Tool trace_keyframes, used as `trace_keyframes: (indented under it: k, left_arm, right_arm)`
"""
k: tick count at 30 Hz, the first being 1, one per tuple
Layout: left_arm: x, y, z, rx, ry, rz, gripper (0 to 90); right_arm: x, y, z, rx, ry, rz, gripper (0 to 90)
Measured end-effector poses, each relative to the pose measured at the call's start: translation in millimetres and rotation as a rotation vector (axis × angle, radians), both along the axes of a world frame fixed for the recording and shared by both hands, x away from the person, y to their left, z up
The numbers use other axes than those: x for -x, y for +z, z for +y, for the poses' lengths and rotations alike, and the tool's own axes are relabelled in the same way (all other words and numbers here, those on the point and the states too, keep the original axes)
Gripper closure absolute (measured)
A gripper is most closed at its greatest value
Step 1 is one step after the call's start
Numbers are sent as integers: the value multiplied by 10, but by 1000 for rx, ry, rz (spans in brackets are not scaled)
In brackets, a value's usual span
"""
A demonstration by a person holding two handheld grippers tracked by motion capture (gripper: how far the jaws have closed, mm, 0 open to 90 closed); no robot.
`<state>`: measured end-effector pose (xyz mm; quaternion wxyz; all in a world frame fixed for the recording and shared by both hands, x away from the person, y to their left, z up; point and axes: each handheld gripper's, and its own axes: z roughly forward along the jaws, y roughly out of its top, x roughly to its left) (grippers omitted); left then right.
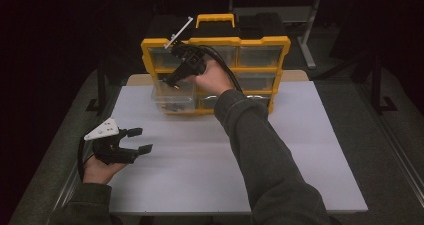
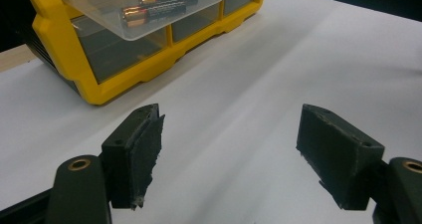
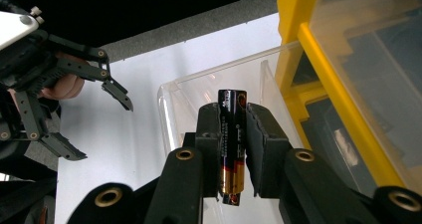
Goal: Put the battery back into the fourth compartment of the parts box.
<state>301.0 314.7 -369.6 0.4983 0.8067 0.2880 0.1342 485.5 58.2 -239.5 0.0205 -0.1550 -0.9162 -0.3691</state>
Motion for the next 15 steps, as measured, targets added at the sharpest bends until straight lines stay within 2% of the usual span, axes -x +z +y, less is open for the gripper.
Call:
trace_keyframes:
  k: [2, 15]
  left_arm:
    - [3, 7, 10, -15, -2, 7, 255]
    - [-2, 2, 19, -22, -6, -1, 255]
  right_arm:
    - [-1, -25, 15, 9, -2, 3, 759]
    - [-16, -159, 17, 20, -8, 24, 758]
